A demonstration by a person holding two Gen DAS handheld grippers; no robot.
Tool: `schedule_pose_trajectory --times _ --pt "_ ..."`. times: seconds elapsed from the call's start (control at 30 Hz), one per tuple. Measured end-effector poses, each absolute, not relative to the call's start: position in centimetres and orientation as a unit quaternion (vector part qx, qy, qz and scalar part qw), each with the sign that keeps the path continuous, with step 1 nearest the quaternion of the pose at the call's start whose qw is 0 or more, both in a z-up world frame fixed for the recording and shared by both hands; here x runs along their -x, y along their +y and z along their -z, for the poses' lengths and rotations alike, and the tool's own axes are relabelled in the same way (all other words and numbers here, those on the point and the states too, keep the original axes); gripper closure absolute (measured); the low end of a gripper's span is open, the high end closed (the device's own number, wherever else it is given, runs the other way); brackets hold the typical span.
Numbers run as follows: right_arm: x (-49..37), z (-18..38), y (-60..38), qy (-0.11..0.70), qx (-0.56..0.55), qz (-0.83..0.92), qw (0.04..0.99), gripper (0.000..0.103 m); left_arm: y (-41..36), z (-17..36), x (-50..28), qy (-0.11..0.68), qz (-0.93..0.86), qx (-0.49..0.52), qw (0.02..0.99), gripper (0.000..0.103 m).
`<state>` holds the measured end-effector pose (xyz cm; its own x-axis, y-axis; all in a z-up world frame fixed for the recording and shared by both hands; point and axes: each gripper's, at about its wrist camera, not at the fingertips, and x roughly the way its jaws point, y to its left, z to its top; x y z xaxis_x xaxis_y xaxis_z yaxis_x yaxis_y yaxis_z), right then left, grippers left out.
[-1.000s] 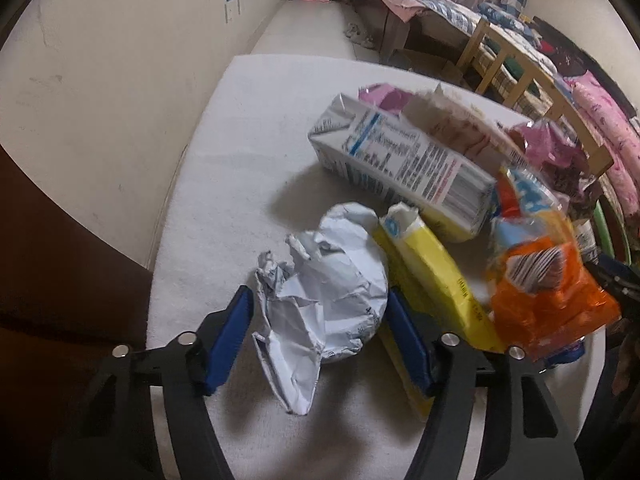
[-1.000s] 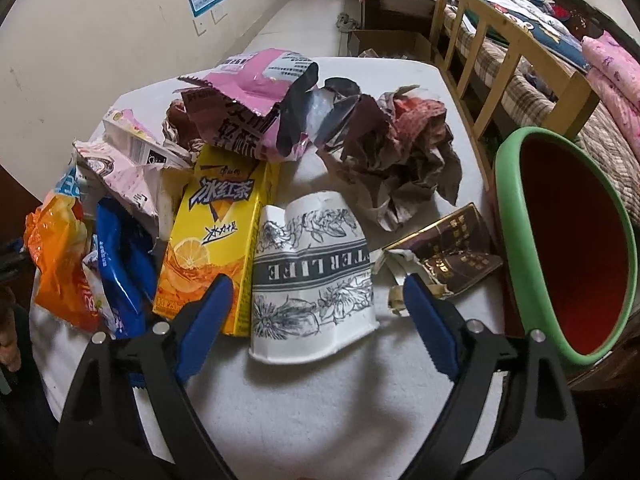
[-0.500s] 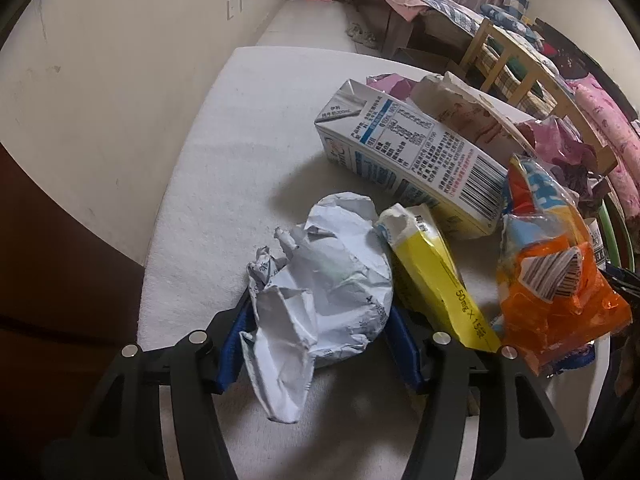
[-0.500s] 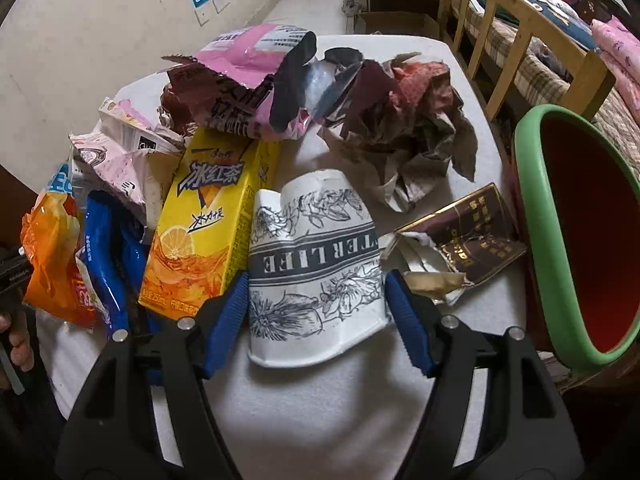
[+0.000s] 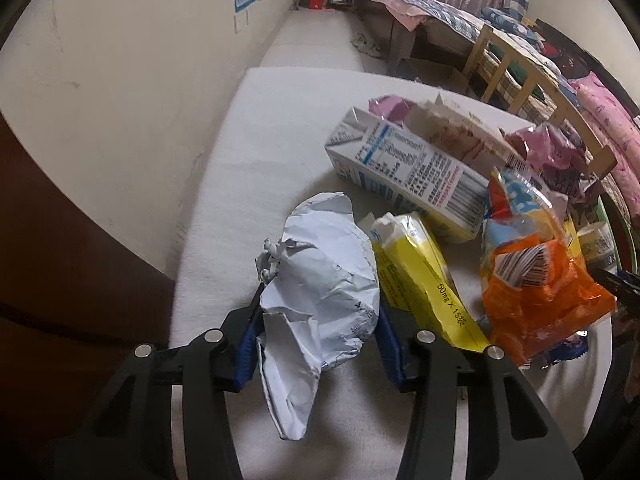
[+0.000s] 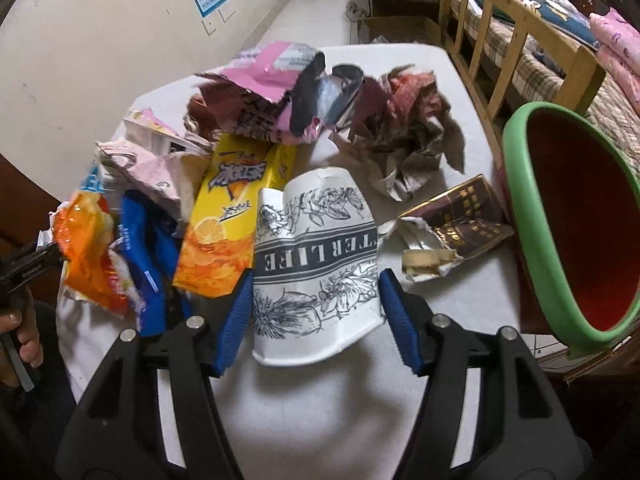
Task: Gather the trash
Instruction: 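Carry the cup and foil ball over the green bin with both grippers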
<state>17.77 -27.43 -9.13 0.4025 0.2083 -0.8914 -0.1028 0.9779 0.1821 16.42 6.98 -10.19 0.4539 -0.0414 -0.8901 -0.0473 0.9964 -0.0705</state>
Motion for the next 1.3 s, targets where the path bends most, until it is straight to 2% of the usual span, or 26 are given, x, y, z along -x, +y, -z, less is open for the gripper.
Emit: schedule_pose_trajectory --times 0.63,0.97,1.3 --pt "-14.3 4.8 -29.1 0.492 -0.068 -0.089 0.863 0.042 6.6 2.2 -13.0 0.46 0.004 0.045 0.887 0.057" --pt "-14.3 3.2 -33.2 0.477 -0.093 -0.068 0.871 0.042 -1.1 -3.8 -15.4 0.424 0.094 0.031 0.9 0.057" --pt "-14.5 1.1 -38.8 0.455 -0.102 -0.018 0.884 0.042 -12.5 -4.7 -17.9 0.419 0.196 0.007 0.886 0.057"
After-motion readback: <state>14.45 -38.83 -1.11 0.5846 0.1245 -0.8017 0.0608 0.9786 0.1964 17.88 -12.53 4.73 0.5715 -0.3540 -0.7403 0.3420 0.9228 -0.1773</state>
